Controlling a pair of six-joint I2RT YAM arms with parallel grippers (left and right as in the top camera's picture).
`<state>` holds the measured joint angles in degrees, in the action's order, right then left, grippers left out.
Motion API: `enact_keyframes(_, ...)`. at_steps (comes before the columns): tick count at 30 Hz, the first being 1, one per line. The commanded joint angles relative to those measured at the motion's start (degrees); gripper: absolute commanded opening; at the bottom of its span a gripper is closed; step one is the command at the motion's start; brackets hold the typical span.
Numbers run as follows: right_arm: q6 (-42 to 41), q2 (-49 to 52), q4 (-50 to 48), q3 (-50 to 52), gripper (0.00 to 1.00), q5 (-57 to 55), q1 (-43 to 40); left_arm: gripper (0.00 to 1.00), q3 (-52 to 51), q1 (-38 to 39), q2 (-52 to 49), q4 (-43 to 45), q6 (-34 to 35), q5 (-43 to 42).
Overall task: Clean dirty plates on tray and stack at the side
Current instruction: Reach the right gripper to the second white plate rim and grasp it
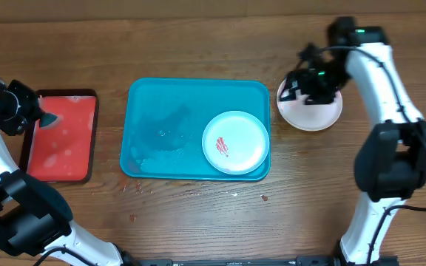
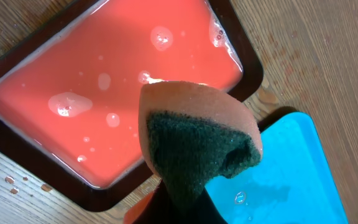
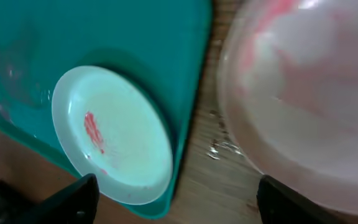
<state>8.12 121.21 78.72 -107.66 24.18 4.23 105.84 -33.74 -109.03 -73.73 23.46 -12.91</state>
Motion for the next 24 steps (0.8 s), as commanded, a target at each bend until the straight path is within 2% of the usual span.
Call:
enact_keyframes(1, 5.9, -1.8, -3.0, 3.2, 0.82, -7.3, 7.1, 0.04, -0.4, 0.4, -0.1, 0.1, -1.2, -0.7)
enact_keyframes(6, 5.9, -1.8, -12.5, 10.7, 0.81, -17.6, 15.2, 0.04, -0.4, 0.4, -0.1, 0.1, -1.2, -0.7)
enact_keyframes(9, 5.9, -1.8, -15.8, 13.1, 0.73, -20.2, 16.4, 0.04, -0.4, 0.4, -0.1, 0.2, -1.2, -0.7)
enact_keyframes(10, 7.3, -1.7, -17.4, 14.5, 0.66, -19.3, 16.4, 0.04, -0.4, 0.4, -0.1, 0.3, -1.2, -0.7)
enact_keyframes(12, 9.2, -1.7, -18.2, 15.8, 0.62, -17.1, 16.4, 0.04, -0.4, 0.4, -0.1, 0.3, -1.2, -0.7)
enact_keyframes(21, 11.4, -1.6, -20.4, 18.8, 0.49, -12.4, 16.4, 0.04, -0.4, 0.4, -0.1, 1.0, -1.2, -0.7)
enact_keyframes(24, 8.8, -1.6, -21.5, 19.2, 0.32, -12.1, 16.5, 0.04, -0.4, 0.4, -0.1, 1.0, -1.2, -0.7)
